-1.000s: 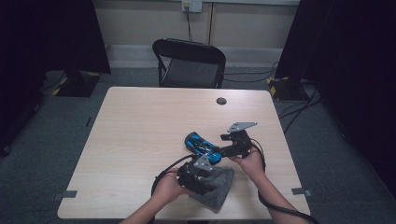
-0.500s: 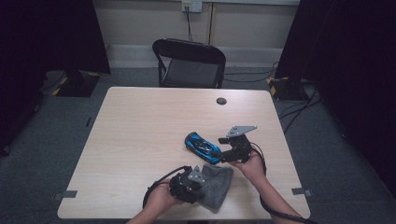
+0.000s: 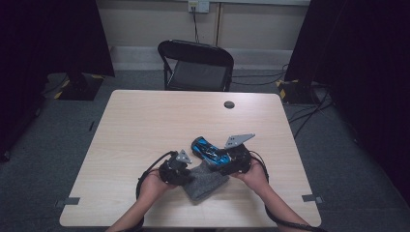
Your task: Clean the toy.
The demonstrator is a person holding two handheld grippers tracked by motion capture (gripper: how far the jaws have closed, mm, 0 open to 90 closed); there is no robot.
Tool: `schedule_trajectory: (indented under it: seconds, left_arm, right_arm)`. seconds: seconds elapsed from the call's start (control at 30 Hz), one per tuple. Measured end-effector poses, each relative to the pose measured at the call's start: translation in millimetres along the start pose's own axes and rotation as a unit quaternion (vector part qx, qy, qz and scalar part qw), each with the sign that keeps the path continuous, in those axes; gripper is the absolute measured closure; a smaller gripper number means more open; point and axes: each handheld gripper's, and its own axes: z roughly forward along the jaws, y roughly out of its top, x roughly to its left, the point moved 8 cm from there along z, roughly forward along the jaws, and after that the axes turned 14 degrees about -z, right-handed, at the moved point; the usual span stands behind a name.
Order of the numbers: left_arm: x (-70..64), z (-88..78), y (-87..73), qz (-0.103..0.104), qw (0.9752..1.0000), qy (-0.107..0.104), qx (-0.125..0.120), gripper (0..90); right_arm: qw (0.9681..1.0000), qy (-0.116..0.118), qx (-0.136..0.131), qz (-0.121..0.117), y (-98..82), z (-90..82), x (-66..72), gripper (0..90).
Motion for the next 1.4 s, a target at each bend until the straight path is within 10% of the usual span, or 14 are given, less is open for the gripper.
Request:
schedule_trajectory:
  seconds: [0.4, 0.7, 0.9, 1.4]
  left_arm:
    - [9.1, -16.1, 8.8, -0.032, 0.9987, -0.009, -0.039, 54.4]
    - [13.8, -24.5, 25.4, -0.035, 0.9959, -0.010, -0.083, 34.9]
    - [12.1, -22.9, 41.1, -0.023, 0.9955, -0.012, -0.092, 32.5]
    - [4.3, 3.0, 83.0, 0.007, 0.9954, -0.029, -0.091, 29.7]
  right_arm:
    - [0.9961, 0.075, 0.025, -0.038, 0.0, 36.6, 33.9, 32.7]
    - [0.9938, 0.058, 0.063, -0.070, -20.1, 50.4, 45.6, 44.6]
    - [0.9941, 0.065, 0.076, -0.044, -20.2, 46.3, 50.8, 74.7]
    - [0.9987, 0.030, 0.039, 0.013, -28.4, -27.8, 37.7, 76.1]
